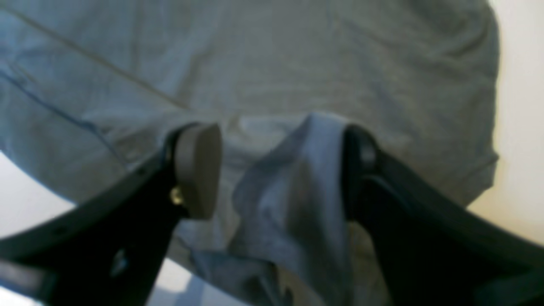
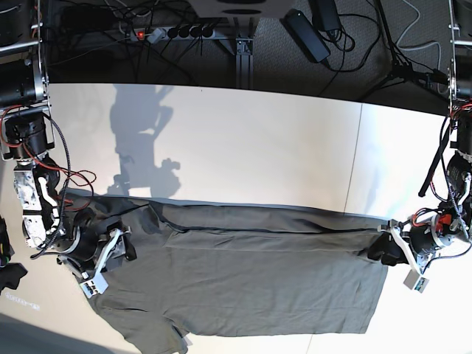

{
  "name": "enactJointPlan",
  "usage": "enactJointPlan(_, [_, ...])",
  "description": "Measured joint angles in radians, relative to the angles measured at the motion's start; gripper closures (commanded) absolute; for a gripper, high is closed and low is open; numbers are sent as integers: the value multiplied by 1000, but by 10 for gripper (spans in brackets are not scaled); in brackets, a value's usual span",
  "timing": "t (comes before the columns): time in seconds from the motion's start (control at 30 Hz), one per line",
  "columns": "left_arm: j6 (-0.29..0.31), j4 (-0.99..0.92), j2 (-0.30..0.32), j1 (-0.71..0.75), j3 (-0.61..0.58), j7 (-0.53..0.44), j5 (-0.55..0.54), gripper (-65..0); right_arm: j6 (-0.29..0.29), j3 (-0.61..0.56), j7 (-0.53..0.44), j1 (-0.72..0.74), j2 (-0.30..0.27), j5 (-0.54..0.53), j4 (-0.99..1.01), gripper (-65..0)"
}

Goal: Fold the T-shirt properly
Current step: 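Lift the shoulder edge and fold it over toward the hem with both grippers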

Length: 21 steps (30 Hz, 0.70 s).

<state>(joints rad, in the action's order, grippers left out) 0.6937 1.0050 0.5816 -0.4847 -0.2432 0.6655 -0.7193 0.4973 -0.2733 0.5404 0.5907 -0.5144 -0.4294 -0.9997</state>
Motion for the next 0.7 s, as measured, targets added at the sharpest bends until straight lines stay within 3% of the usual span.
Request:
enactJointPlan(0.07, [0,44,0,-2,0,-3,-1,-236,0,40,7,0,6,-1,0,-395])
enactJointPlan(0.17, [0,90,-1,-6,0,-8,-3,-227,0,117,57,2,25,-53,0,-384])
enactJointPlan(0.2, [0,90,-3,-8,0,-8,-2,-195,0,139,68,2,32,-53,0,-330])
enactJointPlan(0.3, [0,69,-31,-8,0,-9,57,-104,0,163,68,2,33,-58,0,-32])
enactJointPlan(0.33, [0,55,-45,-6,0,-15,76,-81,0,167,68,2,33,-56,0,0])
enactJointPlan(0.47, [0,-25,-113,-3,0,-74,162,-13,0,168,61,2,35,-45,6,0])
enactJointPlan(0.57, [0,-111,-145,-3,0,-155,231,-9,0,169,45,2,49,8,46,0])
enactJointPlan(0.7, [-15,-175,-167,0,0,-166,292,-8,0,169,-5,2,69,38,155,0])
